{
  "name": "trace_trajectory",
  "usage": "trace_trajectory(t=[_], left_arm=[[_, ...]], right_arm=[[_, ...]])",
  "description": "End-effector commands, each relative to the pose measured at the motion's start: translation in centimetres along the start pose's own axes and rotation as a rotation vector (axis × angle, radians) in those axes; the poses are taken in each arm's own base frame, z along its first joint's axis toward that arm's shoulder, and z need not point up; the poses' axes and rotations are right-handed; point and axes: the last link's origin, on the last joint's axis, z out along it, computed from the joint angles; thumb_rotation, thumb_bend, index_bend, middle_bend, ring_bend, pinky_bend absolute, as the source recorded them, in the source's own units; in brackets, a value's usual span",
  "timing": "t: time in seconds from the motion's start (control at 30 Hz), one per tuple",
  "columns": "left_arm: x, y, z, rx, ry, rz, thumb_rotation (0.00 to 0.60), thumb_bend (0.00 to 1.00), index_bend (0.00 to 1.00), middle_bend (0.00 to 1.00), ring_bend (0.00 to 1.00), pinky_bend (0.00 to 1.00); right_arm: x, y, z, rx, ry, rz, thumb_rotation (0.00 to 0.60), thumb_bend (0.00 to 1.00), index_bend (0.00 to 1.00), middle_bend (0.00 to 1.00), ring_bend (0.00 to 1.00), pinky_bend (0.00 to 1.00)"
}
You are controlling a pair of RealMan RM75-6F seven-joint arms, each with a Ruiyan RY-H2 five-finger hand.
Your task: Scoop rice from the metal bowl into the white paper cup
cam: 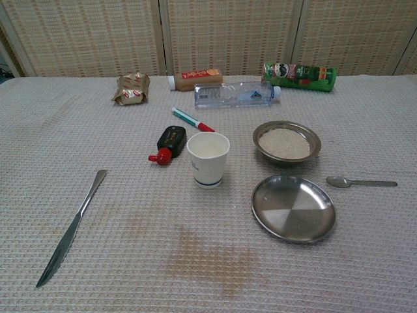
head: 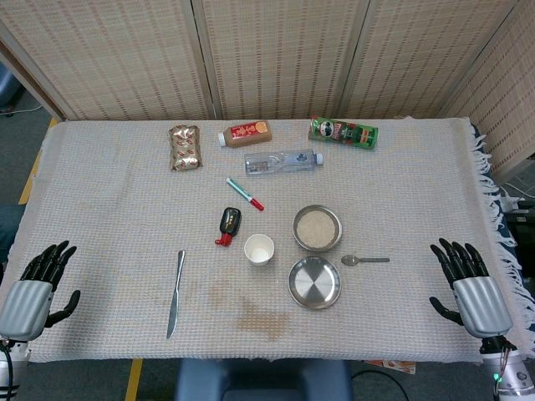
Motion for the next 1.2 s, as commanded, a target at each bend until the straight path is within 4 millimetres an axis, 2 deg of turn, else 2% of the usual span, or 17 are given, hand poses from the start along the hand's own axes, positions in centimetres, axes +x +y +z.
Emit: trace_trajectory(t=[0.03, 0.2, 0.3, 0.4, 0.47, 0.57, 0.7, 0.8, 1.0, 1.2], left_arm=[[0.0, 0.0, 0.0, 0.003, 0.003, 0.002, 0.6, 0.4, 0.0, 0.0, 0.0, 0.12], [-0.1, 0.1, 0.1, 0.0, 0.002, -0.002, 0.6, 0.4, 0.0, 0.0, 0.0, 0.12], [-0.2, 0.2, 0.2, -0.01, -0.004, -0.011, 0.6, 0.4, 0.0, 0.0, 0.0, 0.12], [-0.3, 0.4, 0.3, -0.018, -0.011, -0.016, 0.6, 0.4, 0.0, 0.0, 0.0, 0.12], [-0.4, 0.5, 0.4, -0.027, -0.015, -0.013, 0.6, 0.41, 0.0, 0.0, 0.0, 0.12], [-0.7, 0.7, 0.6, -0.034, -0.028, -0.013, 0.6, 0.41, 0.0, 0.0, 0.0, 0.12], [-0.8, 0.8, 0.6, -0.035, -0.039, -0.019, 0.6, 0.42, 0.0, 0.0, 0.0, 0.13], [-0.9, 0.7, 0.8, -0.033, -0.048, -0.013, 0.6, 0.42, 0.0, 0.0, 0.0, 0.13], [-0.9, 0.4, 0.8, -0.027, -0.054, -0.013, 0.6, 0.43, 0.0, 0.0, 0.0, 0.13], [-0.9, 0.4, 0.8, -0.03, -0.063, -0.014, 0.6, 0.44, 0.0, 0.0, 0.0, 0.13]], right_arm=[[-0.2, 0.0, 0.1, -0.008, -0.007, -0.003, 0.6, 0.12, 0.0, 0.0, 0.0, 0.0], [-1.0, 0.3, 0.7, -0.042, -0.018, -0.031, 0.6, 0.12, 0.0, 0.0, 0.0, 0.0], [-1.9, 0.3, 2.1, -0.049, -0.04, -0.033, 0.6, 0.12, 0.02, 0.0, 0.0, 0.0], [-2.8, 0.0, 4.1, -0.026, -0.085, 0.008, 0.6, 0.14, 0.16, 0.0, 0.0, 0.0], [-3.7, -0.4, 5.8, -0.011, -0.113, 0.016, 0.6, 0.17, 0.31, 0.0, 0.0, 0.0], [-4.7, -1.0, 7.4, -0.034, -0.111, 0.003, 0.6, 0.19, 0.44, 0.0, 0.0, 0.0], [-5.3, -1.5, 8.2, -0.04, -0.109, -0.012, 0.6, 0.2, 0.51, 0.0, 0.0, 0.0], [-6.8, -3.2, 9.9, -0.013, -0.13, -0.04, 0.6, 0.22, 0.52, 0.0, 0.0, 0.0], [-8.6, -4.4, 11.8, -0.019, -0.159, -0.079, 0.6, 0.22, 0.52, 0.0, 0.0, 0.0], [-9.8, -5.5, 13.1, -0.01, -0.185, -0.083, 0.6, 0.28, 0.52, 0.0, 0.0, 0.0]])
